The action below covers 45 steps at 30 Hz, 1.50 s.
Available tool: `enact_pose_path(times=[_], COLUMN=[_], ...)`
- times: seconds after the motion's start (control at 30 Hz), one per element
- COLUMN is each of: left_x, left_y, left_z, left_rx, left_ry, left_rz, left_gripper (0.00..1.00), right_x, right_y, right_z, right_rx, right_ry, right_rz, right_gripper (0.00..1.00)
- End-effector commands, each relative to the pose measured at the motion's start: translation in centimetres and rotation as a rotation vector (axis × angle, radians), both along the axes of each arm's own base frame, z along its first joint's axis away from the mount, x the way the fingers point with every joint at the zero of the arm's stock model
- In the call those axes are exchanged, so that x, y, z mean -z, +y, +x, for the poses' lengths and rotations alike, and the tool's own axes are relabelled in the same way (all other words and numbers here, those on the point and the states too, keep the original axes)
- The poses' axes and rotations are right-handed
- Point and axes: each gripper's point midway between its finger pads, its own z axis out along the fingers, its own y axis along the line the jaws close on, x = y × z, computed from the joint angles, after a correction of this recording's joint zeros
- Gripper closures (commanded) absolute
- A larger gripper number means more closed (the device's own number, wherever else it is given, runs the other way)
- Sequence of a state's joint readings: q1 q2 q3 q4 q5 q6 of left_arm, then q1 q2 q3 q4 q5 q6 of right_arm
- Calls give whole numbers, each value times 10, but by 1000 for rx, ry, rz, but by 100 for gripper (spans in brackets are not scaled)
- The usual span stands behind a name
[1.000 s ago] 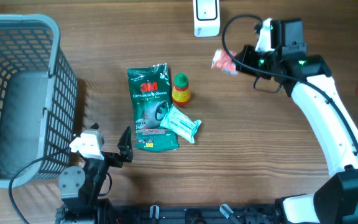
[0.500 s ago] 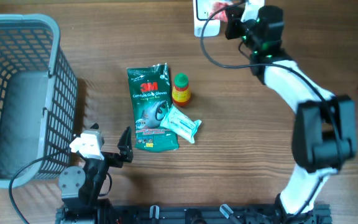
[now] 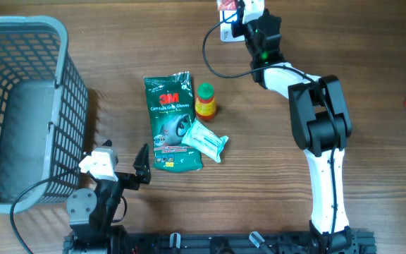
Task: Scan the item barcode
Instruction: 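Lift the red tissue pack up to the white scanner, then carry the red tissue pack right and drop it by the sachet, then reach the right gripper to the sriracha bottle and grasp its neck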
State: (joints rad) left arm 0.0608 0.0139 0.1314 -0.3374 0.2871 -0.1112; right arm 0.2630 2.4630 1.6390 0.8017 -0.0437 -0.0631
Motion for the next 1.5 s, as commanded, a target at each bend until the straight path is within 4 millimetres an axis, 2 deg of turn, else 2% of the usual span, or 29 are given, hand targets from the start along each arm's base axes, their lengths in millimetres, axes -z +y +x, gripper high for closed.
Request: enact_pose_path(times=[0.0,0.07,0.1,0.17,0.2,0.23,0.27,0.3,0.37,0.4,0.43,0.53,0.67,0.73,0.8,0.9,0.97,1.0,1.07,1.13,1.17,1.2,1.27,1.3,1.37,1.43,1.47], left_x=[-1,-1,-1,-1,-1,-1,-1,-1,-1,-1,-1,-1,-1,-1,-1,-1,-1,-1,-1,-1,-1,-1,-1,-1,-1,-1,-1], left_y=[-3,-3,-3,-3,-3,-3,-3,-3,-3,-3,-3,-3,-3,-3,-3,-3,-3,-3,-3,-3,-3,-3,-3,-3,-3,-3,-3], left_z=[-1,-1,-1,-1,-1,-1,-1,-1,-1,-1,-1,-1,-1,-1,-1,-1,-1,-1,-1,-1,-1,-1,-1,-1,-1,-1,-1], left_rx=[15,15,15,15,15,15,15,15,15,15,15,15,15,15,15,15,15,15,15,15,15,15,15,15,15,15,15], left_ry=[-5,-5,-5,-5,-5,-5,-5,-5,-5,-5,-5,-5,-5,-5,-5,-5,-5,-5,-5,-5,-5,-5,-5,-5,-5,-5,-5], left_rz=[-8,-8,-8,-8,-8,-8,-8,-8,-8,-8,-8,-8,-8,-8,-8,-8,-8,-8,-8,-8,-8,-8,-8,-8,-8,-8,-8], left_gripper=[0,0,0,0,0,0,0,0,0,0,0,0,0,0,0,0,0,0,0,0,0,0,0,0,0,0,0], right_x=[-6,-23,-38,-82,-106,-132,-146,-161,-174,-173,-162,-99,-30,-8,12,49,76,83,78,57,37,5,-34,-67,-112,-147,-156], right_y=[-5,-12,-18,-46,-66,-94,-114,-145,-201,-237,-275,-369,-439,-460,-476,-492,-493,-491,-488,-486,-485,-483,-475,-460,-422,-375,-359], right_z=[6,6,5,1,-4,-12,-19,-29,-45,-53,-60,-86,-115,-128,-138,-156,-166,-169,-171,-172,-173,-176,-179,-181,-185,-190,-193], right_rx=[32,66,101,237,324,444,531,660,865,969,1047,1131,1057,1014,981,998,1002,1001,997,997,998,1007,1010,981,877,734,683], right_ry=[-23,-5,-1,-23,-39,-51,-52,-46,-12,23,87,329,553,619,669,766,840,863,871,847,820,769,701,646,592,596,609], right_rz=[-24,-18,-19,-20,-57,-149,-214,-295,-393,-439,-469,-354,-75,40,124,155,159,160,158,156,157,177,239,337,561,791,845], right_gripper=[96,96,96,96,96,96,96,96,96,96,96,96,96,96,96,95,87,67,37,3,0,0,0,0,0,0,0])
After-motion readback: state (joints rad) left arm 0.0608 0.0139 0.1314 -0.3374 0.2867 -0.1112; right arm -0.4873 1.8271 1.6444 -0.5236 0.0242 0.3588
